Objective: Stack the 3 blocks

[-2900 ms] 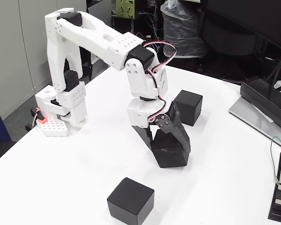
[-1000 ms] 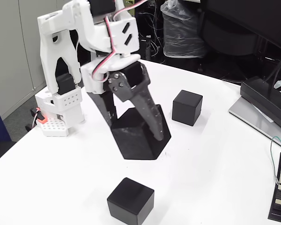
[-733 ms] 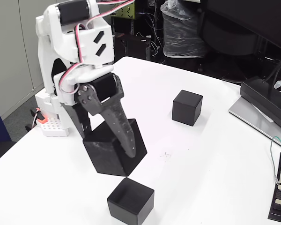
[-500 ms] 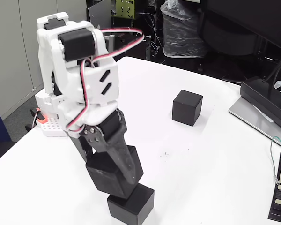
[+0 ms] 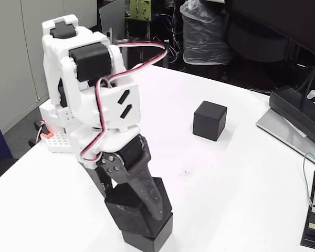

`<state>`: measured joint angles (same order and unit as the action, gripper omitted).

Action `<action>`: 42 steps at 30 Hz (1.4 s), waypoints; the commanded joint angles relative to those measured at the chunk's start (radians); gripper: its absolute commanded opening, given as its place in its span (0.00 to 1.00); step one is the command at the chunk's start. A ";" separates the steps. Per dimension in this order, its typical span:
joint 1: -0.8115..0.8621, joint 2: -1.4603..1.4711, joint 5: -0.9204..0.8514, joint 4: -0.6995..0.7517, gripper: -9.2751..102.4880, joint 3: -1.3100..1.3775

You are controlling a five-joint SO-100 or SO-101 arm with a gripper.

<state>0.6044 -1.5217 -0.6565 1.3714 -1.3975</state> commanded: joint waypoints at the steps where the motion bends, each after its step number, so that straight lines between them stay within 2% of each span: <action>1: 0.003 -0.005 -0.005 -0.011 0.08 0.025; 10: 0.002 -0.003 -0.011 -0.008 0.11 0.023; 18: 0.002 -0.003 -0.014 -0.008 0.29 0.023; 22: 0.000 -0.003 -0.014 -0.011 0.35 0.023; 42: -0.002 -0.017 -0.014 -0.003 0.36 0.038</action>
<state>0.6059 -1.5217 -0.6596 1.3714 -1.3975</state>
